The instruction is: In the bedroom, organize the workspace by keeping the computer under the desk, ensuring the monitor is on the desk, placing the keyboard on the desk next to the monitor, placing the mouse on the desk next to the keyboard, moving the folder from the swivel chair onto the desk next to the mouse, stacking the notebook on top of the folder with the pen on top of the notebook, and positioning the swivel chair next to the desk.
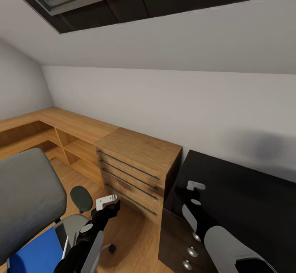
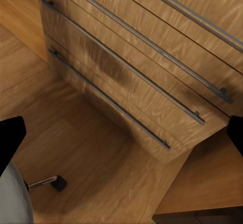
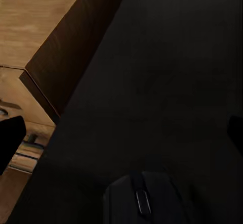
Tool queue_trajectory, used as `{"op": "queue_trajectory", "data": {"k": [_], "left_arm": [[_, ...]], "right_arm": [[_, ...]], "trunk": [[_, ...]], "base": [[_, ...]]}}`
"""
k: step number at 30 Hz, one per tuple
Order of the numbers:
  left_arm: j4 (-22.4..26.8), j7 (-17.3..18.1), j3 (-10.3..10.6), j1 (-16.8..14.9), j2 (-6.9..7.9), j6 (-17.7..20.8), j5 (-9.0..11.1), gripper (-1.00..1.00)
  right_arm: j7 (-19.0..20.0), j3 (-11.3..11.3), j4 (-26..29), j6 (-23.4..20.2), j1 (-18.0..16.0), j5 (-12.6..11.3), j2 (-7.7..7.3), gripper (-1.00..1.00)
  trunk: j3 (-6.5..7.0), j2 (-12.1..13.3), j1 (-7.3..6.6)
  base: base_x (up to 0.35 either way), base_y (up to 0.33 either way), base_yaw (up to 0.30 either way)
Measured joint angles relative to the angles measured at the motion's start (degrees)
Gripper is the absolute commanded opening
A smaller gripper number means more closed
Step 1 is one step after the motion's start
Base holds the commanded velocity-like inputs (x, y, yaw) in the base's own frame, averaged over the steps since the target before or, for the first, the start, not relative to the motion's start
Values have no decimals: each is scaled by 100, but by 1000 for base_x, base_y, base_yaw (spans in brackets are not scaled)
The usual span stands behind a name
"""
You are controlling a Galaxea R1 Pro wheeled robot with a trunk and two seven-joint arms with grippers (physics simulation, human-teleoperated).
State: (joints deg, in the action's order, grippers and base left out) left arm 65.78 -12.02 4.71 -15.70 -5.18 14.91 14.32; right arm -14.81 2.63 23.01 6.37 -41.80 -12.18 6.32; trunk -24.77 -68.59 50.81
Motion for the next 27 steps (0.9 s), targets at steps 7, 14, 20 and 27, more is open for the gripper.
{"op": "queue_trajectory", "data": {"k": [7,14,20,27], "left_arm": [[-3,0,0,0,-1,0,-3,100],[-3,0,0,0,4,0,-7,100],[-4,2,0,0,1,0,-4,100],[-2,2,0,0,-2,0,-7,100]], "right_arm": [[-271,0,462,292,44,5,2,100],[-960,12,2210,211,869,-6,8,100],[-1142,43,3650,-274,1606,-15,22,100],[-1331,400,4890,-439,2260,-26,76,100]], "trunk": [[0,0,0],[0,0,0],[0,0,0],[0,0,0]], "base": [[0,0,0],[0,0,0],[0,0,0],[0,0,0]]}}
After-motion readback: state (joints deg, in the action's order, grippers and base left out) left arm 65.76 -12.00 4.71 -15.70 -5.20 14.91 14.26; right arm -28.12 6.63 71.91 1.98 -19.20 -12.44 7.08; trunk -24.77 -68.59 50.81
